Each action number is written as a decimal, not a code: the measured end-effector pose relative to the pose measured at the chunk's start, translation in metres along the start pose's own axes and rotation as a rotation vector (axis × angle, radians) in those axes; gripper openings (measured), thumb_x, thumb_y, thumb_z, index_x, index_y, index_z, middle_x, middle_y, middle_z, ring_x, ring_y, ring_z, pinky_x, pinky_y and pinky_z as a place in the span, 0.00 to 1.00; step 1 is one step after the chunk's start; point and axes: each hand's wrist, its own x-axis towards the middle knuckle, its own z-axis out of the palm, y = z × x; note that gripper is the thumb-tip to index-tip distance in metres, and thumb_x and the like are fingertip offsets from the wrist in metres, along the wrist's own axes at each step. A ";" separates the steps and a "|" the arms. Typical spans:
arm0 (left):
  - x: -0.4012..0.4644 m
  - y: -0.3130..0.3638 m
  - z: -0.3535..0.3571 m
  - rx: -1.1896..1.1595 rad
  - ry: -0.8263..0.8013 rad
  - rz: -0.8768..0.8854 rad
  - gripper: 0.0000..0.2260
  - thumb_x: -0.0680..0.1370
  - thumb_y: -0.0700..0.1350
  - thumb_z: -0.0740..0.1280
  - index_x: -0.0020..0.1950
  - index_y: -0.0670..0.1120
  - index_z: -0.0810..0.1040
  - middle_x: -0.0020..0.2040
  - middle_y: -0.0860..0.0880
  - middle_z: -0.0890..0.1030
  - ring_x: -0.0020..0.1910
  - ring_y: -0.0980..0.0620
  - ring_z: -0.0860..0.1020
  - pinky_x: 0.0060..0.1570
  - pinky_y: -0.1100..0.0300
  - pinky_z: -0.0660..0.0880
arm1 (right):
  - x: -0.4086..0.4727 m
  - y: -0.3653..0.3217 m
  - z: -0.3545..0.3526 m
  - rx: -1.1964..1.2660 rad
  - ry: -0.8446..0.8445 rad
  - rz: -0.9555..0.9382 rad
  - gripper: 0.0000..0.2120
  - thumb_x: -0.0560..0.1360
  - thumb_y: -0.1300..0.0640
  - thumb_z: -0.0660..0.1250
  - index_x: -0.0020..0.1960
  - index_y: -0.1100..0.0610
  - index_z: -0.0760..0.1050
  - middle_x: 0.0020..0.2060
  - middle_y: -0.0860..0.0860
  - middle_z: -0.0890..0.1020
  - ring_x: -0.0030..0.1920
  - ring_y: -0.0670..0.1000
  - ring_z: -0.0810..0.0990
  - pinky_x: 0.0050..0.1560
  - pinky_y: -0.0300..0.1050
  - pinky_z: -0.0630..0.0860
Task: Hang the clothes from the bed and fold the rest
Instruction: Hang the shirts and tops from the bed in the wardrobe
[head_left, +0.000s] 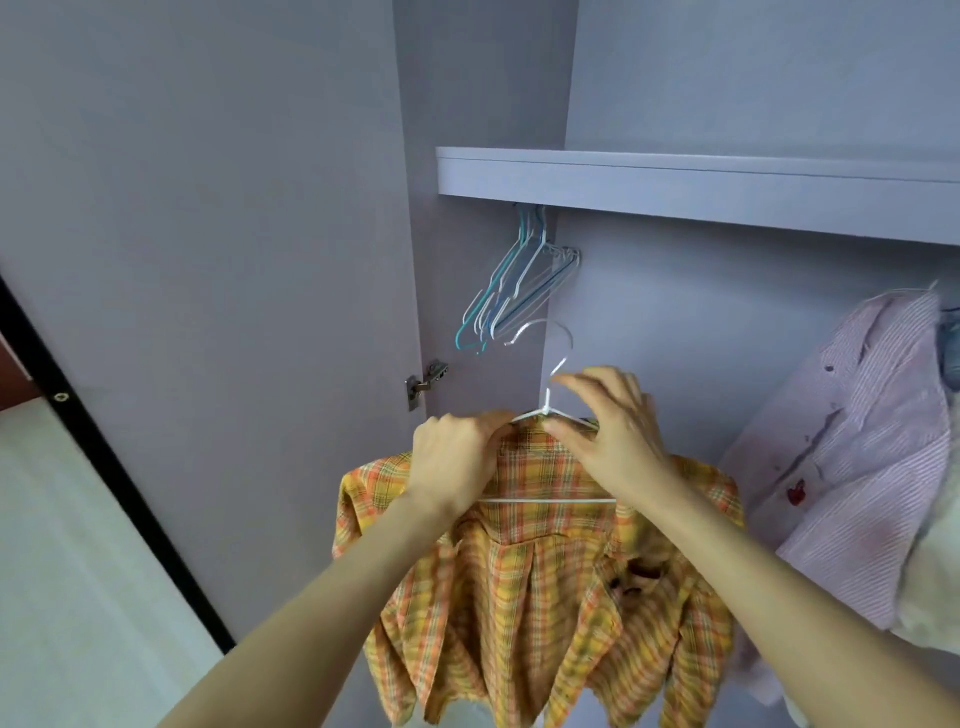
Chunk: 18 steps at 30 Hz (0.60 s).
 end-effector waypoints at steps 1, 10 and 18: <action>0.001 -0.002 -0.001 -0.005 0.022 -0.003 0.12 0.80 0.43 0.60 0.58 0.53 0.80 0.47 0.48 0.84 0.46 0.41 0.80 0.41 0.54 0.74 | -0.006 0.006 -0.001 -0.159 -0.028 0.045 0.28 0.71 0.48 0.70 0.69 0.51 0.68 0.55 0.50 0.70 0.57 0.50 0.65 0.56 0.49 0.62; 0.005 -0.003 -0.006 0.193 0.072 0.178 0.25 0.64 0.30 0.55 0.55 0.42 0.81 0.36 0.46 0.82 0.27 0.42 0.77 0.24 0.60 0.65 | -0.017 0.019 -0.009 -0.268 -0.183 0.285 0.25 0.75 0.68 0.60 0.71 0.63 0.64 0.52 0.54 0.67 0.58 0.54 0.67 0.56 0.46 0.73; 0.009 -0.011 -0.005 0.182 0.175 0.163 0.21 0.57 0.29 0.60 0.43 0.42 0.84 0.29 0.48 0.81 0.20 0.49 0.75 0.16 0.65 0.63 | -0.029 -0.003 -0.015 -0.284 -0.211 0.191 0.20 0.79 0.47 0.57 0.34 0.54 0.77 0.31 0.49 0.77 0.34 0.51 0.77 0.28 0.39 0.66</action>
